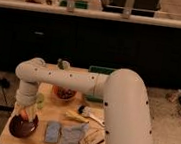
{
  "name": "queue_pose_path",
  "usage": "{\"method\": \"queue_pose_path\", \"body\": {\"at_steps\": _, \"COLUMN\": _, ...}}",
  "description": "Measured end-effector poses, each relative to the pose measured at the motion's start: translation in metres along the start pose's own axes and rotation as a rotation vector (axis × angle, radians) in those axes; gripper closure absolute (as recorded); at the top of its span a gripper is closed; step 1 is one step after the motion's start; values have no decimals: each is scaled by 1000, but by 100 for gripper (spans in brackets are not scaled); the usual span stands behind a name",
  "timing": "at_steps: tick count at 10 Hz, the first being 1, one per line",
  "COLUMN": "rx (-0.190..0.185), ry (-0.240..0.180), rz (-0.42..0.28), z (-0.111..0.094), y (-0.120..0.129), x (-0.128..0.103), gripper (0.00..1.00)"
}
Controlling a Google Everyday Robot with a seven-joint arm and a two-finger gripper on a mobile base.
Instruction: Place apple in purple bowl
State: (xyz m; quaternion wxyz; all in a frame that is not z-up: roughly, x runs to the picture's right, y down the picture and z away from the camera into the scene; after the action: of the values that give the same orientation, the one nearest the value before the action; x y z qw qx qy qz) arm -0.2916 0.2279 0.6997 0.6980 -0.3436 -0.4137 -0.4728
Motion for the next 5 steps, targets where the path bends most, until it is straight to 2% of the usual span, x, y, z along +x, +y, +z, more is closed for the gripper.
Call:
{"method": "queue_pose_path", "body": {"at_steps": 3, "rx": 7, "ry": -63, "rz": -74, "z": 5, "y": -3, "x": -4, "gripper": 100}}
{"method": "queue_pose_path", "body": {"at_steps": 5, "rx": -4, "ry": -94, "rz": -134, "z": 7, "y": -6, "x": -6, "gripper": 100}}
